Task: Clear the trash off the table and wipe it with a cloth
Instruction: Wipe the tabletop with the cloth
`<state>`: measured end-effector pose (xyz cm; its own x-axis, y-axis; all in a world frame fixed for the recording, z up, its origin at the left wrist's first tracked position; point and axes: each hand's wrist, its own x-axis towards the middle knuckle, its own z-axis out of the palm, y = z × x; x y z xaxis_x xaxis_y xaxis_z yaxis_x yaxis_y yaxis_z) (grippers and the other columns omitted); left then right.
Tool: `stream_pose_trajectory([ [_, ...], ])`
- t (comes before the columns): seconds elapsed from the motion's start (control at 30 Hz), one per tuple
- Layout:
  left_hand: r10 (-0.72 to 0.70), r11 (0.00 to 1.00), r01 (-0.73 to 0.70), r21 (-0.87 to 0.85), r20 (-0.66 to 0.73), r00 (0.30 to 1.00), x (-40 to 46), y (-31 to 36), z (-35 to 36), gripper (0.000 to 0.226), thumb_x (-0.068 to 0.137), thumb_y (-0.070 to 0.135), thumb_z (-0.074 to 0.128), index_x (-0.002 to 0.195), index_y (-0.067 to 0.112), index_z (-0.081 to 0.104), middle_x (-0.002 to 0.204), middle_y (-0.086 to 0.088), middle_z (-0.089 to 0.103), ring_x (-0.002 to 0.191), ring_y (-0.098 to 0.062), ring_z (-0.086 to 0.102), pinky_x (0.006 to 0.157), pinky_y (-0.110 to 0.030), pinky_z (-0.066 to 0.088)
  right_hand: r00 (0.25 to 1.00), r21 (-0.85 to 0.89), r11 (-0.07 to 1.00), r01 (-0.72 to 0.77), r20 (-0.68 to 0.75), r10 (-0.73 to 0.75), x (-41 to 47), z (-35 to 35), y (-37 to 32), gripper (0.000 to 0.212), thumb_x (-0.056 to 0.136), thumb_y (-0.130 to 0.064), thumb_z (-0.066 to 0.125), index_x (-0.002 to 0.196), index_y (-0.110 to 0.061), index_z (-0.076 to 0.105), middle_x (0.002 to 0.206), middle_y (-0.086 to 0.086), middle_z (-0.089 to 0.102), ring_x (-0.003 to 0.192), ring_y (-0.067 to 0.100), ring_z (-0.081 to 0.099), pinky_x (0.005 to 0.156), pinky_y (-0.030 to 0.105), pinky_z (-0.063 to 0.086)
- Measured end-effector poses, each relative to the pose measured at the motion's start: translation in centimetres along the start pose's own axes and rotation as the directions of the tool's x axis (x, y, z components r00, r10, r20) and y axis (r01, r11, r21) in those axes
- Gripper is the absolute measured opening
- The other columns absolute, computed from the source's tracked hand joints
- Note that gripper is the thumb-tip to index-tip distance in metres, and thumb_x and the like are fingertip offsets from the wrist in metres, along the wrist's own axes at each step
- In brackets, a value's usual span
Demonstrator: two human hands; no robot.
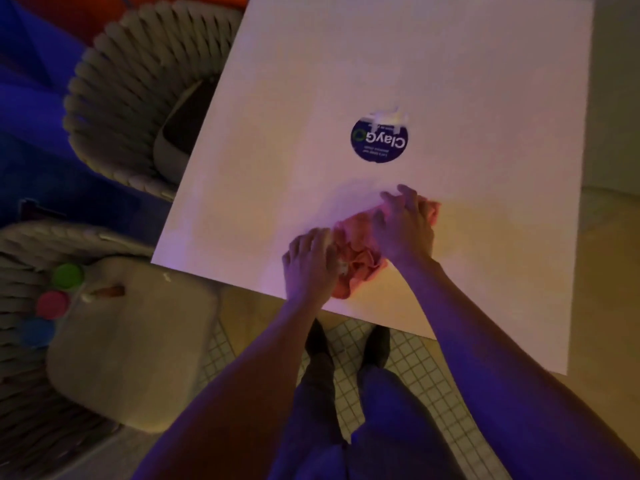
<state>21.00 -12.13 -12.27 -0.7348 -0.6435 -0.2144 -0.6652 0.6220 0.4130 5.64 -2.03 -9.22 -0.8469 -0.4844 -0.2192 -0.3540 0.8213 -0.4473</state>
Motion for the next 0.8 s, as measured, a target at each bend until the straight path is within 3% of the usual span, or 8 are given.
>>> stream_pose_trajectory([
  [0.13, -0.107, 0.992, 0.11, -0.059, 0.054, 0.993, 1.6, 4.3, 0.6, 0.058, 0.099, 0.042, 0.047, 0.153, 0.025, 0.032, 0.15, -0.004, 0.046, 0.132, -0.034, 0.042, 0.1, -0.047, 0.041, 0.965, -0.105, 0.992, 0.068, 0.259, -0.039, 1.8, -1.5, 2.8, 0.049, 0.095, -0.036, 0.053, 0.143, -0.034, 0.047, 0.157, -0.005, 0.03, 0.141, 0.033, 0.028, 0.106, 0.044, 0.037],
  [0.2, -0.101, 0.994, 0.105, -0.043, 0.091, 0.991, 1.6, 5.3, 0.9, 0.059, 0.1, 0.043, 0.047, 0.154, 0.024, 0.031, 0.146, -0.007, 0.048, 0.127, -0.035, 0.046, 0.098, -0.046, 0.042, 0.953, -0.114, 0.989, 0.091, 0.299, -0.053, 1.4, -1.6, 4.0, 0.048, 0.093, -0.036, 0.054, 0.141, -0.036, 0.047, 0.156, -0.004, 0.03, 0.141, 0.034, 0.029, 0.105, 0.046, 0.039],
  [0.3, -0.095, 0.995, 0.095, 0.001, 0.118, 0.988, 1.2, 6.2, 0.9, 0.05, 0.097, 0.038, 0.052, 0.145, 0.024, 0.043, 0.135, -0.007, 0.056, 0.12, -0.033, 0.049, 0.093, -0.043, 0.044, 0.953, -0.116, 0.988, 0.1, 0.298, -0.061, 0.7, -2.4, 5.4, 0.05, 0.088, -0.033, 0.059, 0.136, -0.038, 0.049, 0.145, -0.002, 0.037, 0.133, 0.031, 0.044, 0.092, 0.044, 0.047],
  [0.4, -0.119, 0.992, 0.123, -0.021, 0.118, 0.986, 0.7, 6.7, 0.9, 0.036, 0.096, 0.035, 0.054, 0.129, 0.023, 0.057, 0.124, -0.006, 0.06, 0.114, -0.031, 0.054, 0.087, -0.04, 0.046, 0.95, -0.21, 0.974, 0.084, 0.311, -0.015, 0.2, -3.5, 6.4, 0.051, 0.088, -0.034, 0.062, 0.137, -0.033, 0.05, 0.131, 0.005, 0.045, 0.119, 0.031, 0.057, 0.092, 0.042, 0.047],
  [0.5, -0.127, 0.984, 0.14, -0.107, 0.117, 0.985, -0.1, 7.4, 0.4, 0.03, 0.094, 0.033, 0.057, 0.122, 0.023, 0.06, 0.118, -0.004, 0.058, 0.107, -0.029, 0.058, 0.082, -0.038, 0.049, 0.937, -0.276, 0.959, 0.072, 0.348, 0.03, -0.2, -4.5, 7.1, 0.041, 0.084, -0.038, 0.065, 0.124, -0.031, 0.062, 0.119, 0.004, 0.053, 0.114, 0.031, 0.056, 0.09, 0.04, 0.047],
  [0.57, -0.136, 0.973, 0.155, -0.169, 0.117, 0.984, -0.5, 7.8, -0.5, 0.029, 0.092, 0.03, 0.057, 0.12, 0.023, 0.059, 0.116, -0.002, 0.054, 0.1, -0.028, 0.06, 0.079, -0.038, 0.051, 0.929, -0.273, 0.953, 0.132, 0.368, -0.024, -0.4, -5.2, 7.2, 0.035, 0.085, -0.04, 0.06, 0.119, -0.03, 0.065, 0.117, 0.003, 0.055, 0.115, 0.031, 0.051, 0.089, 0.039, 0.045],
  [0.7, -0.133, 0.943, 0.159, -0.293, 0.108, 0.985, -1.3, 7.6, -2.3, 0.021, 0.092, 0.024, 0.057, 0.112, 0.017, 0.056, 0.113, -0.004, 0.054, 0.096, -0.027, 0.059, 0.081, -0.041, 0.05, 0.913, -0.048, 0.989, 0.141, 0.393, -0.111, -1.1, -6.3, 6.6, 0.029, 0.081, -0.043, 0.065, 0.107, -0.031, 0.065, 0.109, 0.001, 0.062, 0.11, 0.029, 0.054, 0.085, 0.039, 0.044],
  [0.8, -0.181, 0.879, 0.211, -0.428, 0.11, 0.977, -2.1, 7.2, -3.8, 0.02, 0.089, 0.032, 0.054, 0.106, 0.021, 0.052, 0.099, -0.004, 0.065, 0.089, -0.026, 0.063, 0.075, -0.042, 0.052, 0.891, 0.242, 0.97, 0.036, 0.432, -0.141, -1.4, -7.2, 5.4, 0.021, 0.079, -0.038, 0.073, 0.097, -0.031, 0.063, 0.096, -0.002, 0.069, 0.087, 0.019, 0.065, 0.07, 0.032, 0.048],
])
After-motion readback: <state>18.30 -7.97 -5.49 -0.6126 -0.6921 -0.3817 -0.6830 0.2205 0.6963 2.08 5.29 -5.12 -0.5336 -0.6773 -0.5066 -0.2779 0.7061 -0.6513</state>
